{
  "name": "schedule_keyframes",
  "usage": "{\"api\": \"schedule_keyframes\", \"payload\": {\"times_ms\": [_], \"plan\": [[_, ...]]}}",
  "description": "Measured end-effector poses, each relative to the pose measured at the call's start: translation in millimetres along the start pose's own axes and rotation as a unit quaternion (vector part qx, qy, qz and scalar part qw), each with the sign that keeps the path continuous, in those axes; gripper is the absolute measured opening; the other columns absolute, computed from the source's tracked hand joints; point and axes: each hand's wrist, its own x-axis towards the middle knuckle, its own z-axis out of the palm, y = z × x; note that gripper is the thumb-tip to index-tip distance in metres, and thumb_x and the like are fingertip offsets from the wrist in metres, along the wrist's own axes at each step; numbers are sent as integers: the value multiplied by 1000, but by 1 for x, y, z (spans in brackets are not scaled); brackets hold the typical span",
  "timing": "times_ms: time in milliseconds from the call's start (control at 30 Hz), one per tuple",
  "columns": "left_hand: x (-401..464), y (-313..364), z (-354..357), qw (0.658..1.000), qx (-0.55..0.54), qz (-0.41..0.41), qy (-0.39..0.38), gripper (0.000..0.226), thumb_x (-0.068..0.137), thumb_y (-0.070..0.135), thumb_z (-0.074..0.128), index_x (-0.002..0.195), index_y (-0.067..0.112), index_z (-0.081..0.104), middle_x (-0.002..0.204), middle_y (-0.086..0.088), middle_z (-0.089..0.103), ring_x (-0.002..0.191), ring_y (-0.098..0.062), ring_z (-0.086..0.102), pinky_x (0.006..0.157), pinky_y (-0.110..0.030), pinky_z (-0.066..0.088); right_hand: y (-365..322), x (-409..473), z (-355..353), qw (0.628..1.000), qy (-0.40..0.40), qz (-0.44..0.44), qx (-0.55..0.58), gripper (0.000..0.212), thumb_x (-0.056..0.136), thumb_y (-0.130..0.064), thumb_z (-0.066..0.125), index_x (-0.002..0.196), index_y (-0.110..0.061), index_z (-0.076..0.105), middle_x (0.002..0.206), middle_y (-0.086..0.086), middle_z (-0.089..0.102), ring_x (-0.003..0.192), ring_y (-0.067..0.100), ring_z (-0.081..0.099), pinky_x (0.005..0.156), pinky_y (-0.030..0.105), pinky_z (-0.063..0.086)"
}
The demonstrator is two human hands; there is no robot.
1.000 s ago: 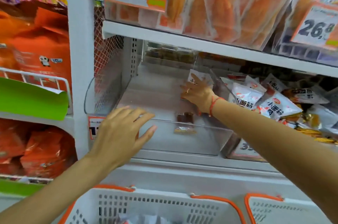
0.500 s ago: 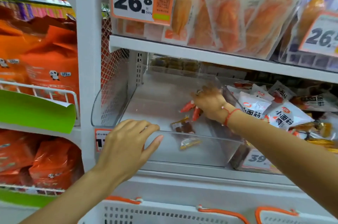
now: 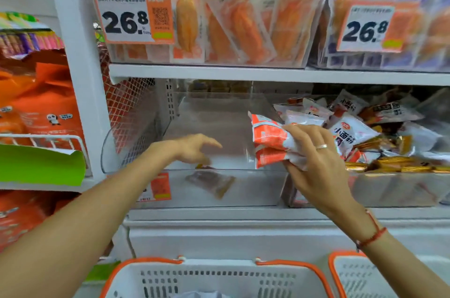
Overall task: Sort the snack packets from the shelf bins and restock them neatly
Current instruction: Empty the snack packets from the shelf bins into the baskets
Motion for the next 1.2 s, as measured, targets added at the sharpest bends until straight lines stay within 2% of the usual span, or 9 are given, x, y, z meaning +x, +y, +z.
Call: {"api": "schedule_keyframes", "payload": {"times_ms": [133,267,433,567,633,833,1000,1067,1200], "plan": [[39,20,6,969,119,-46,-214,85,79,53,72,149,37,27,153,8,28,141,-20,31,116,-38,27,-3,-9,4,999,15,42,11,58,83,-34,53,135,-16,39,124,5,46,108,27,43,82,28,38],[40,21,7,970,144,-41,-190,56,75,49,78,125,30,59,114,7,57,100,-18,53,96,-35,47,-4,-15,4,1000,-8,27,1,57,83,-32,55,136,-19,40,121,5,52,105,27,46,72,29,39],[-5,13,2,987,25,-27,154,27,88,46,65,102,23,60,108,0,62,97,-24,57,74,-34,44,-11,-10,-5,998,-45,30,-28,52,85,-35,52,134,-17,46,119,7,56,104,27,46,68,31,43],[-86,39,2,874,-57,60,478,29,96,38,56,112,14,58,108,0,53,98,-16,51,74,-34,43,-29,-21,-25,999,-38,-1,0,50,80,-21,60,129,-16,52,113,5,56,100,29,47,74,36,44],[-134,58,21,821,-113,71,555,28,97,36,54,110,11,57,104,0,54,90,-11,49,70,-26,38,-47,-48,-33,999,-16,-15,25,51,77,-14,63,127,-12,53,117,4,55,102,28,48,84,32,41],[-211,74,142,912,-182,-128,345,20,93,45,56,101,27,59,99,8,66,87,-16,63,66,-31,47,-100,-161,-10,984,-88,110,109,48,80,-22,59,127,-13,53,119,7,58,107,28,51,93,36,43],[-199,53,225,967,-142,-202,66,40,97,30,52,136,18,49,133,-6,56,118,-28,55,88,-37,46,-108,-234,29,873,-449,183,52,80,81,-63,38,148,-20,36,151,6,38,139,31,31,115,50,24],[-197,58,222,966,-149,-196,83,42,95,22,55,137,21,50,134,-5,55,120,-27,53,91,-37,45,-105,-234,29,852,-478,198,77,69,85,-53,53,145,-21,42,150,7,39,140,29,31,116,44,22],[-171,87,161,908,-165,-60,380,31,92,11,55,121,23,61,128,5,57,119,-16,47,91,-32,41,-71,-178,8,951,-188,224,104,32,85,-21,57,116,-17,68,116,4,66,110,27,57,92,40,48]]}}
